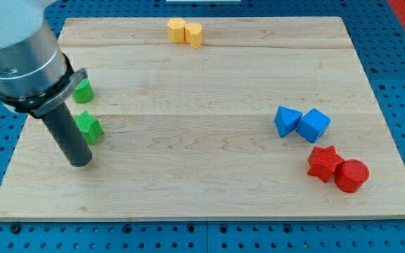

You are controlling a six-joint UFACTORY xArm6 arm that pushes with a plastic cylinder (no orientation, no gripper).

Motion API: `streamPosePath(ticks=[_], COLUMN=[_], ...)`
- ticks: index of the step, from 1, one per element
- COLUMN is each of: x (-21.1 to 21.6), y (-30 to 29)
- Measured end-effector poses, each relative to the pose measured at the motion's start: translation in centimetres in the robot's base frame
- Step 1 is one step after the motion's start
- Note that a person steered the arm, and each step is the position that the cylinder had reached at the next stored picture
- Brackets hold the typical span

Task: Push green star into green circle

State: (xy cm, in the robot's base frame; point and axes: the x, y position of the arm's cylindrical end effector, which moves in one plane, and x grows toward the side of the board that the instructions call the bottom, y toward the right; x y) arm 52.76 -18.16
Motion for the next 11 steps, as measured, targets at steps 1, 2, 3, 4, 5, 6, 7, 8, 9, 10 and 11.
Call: streamPosePath(ticks=[1, 2, 3, 4, 5, 6, 7, 8, 9, 10, 11], x=[-3.5, -7.5, -11.1, -12.9, -13.0, -11.5, -11.5, -11.7, -11.0, -13.3, -13.3], y=[0.0, -0.5, -4.4, -7.7, -10.0, -9.3, -2.3, 2.8, -1.0, -8.8, -5.9])
